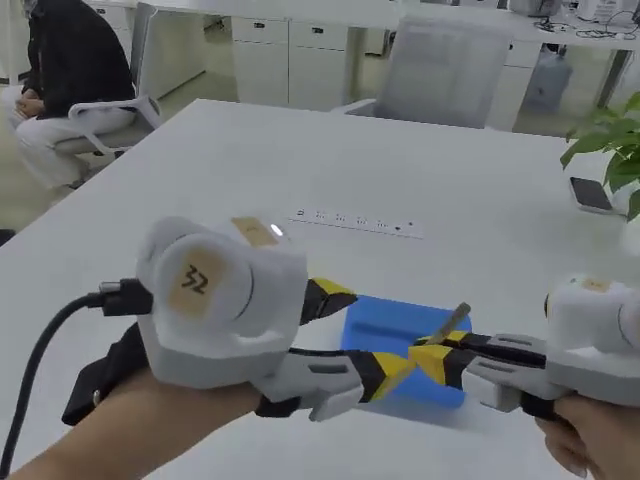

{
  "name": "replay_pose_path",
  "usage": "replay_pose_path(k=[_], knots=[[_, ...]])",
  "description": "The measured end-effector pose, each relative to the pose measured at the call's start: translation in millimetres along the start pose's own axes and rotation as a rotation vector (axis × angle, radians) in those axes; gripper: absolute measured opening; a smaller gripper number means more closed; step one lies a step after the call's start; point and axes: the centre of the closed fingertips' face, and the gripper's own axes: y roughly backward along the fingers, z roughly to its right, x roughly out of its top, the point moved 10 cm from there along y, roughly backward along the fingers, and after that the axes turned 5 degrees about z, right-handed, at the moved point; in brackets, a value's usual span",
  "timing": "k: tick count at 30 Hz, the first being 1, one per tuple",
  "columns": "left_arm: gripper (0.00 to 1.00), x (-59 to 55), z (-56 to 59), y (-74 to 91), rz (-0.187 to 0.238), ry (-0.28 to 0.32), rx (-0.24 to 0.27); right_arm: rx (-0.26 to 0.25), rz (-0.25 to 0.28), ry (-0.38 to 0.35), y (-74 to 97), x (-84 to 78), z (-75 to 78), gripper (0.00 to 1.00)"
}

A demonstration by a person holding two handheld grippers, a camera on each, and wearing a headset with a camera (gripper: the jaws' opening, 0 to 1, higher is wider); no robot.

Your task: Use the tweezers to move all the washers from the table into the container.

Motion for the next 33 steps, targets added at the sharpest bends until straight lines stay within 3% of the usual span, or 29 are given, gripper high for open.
replay_pose_path(k=[3, 5, 9, 15, 17, 19, 22, 28, 30, 33], knots=[[0.41, 3.6, 1.6, -5.1, 0.015, 0.042, -0.070, 0.061, -0.031, 0.023, 1.9, -0.9, -5.6, 0.03], [0.42, 5.4, 2.9, -8.3, 0.002, 0.080, -0.136, 0.110, -0.066, 0.051, 2.6, -4.5, -10.7, 0.03], [0.37, 7.0, 1.4, -15.9, 0.017, 0.081, -0.201, 0.168, -0.119, 0.090, 3.5, -14.0, -19.3, 0.03], [0.25, -1.1, 8.5, -22.4, -0.047, 0.042, -0.356, 0.227, -0.163, 0.112, 7.1, -25.8, -28.8, 0.03], [0.21, -4.5, 9.0, -27.1, -0.048, 0.054, -0.363, 0.243, -0.173, 0.114, 8.1, -26.7, -30.1, 0.03], [0.15, -7.2, 13.0, -29.6, -0.059, 0.080, -0.430, 0.257, -0.186, 0.124, 9.0, -27.8, -31.4, 0.03], [0.12, -9.7, 16.2, -34.4, -0.090, 0.072, -0.457, 0.269, -0.200, 0.131, 9.7, -28.7, -32.5, 0.03], [0.01, -17.0, 17.9, -40.3, -0.094, 0.049, -0.511, 0.287, -0.252, 0.154, 7.8, -35.6, -33.8, 0.03], [0.00, -19.3, 17.7, -42.8, -0.115, 0.044, -0.518, 0.291, -0.267, 0.167, 7.3, -38.1, -34.2, 0.03], [0.00, -22.3, 19.7, -44.3, -0.136, -0.040, -0.551, 0.292, -0.306, 0.197, 6.6, -42.5, -33.2, 0.03]])
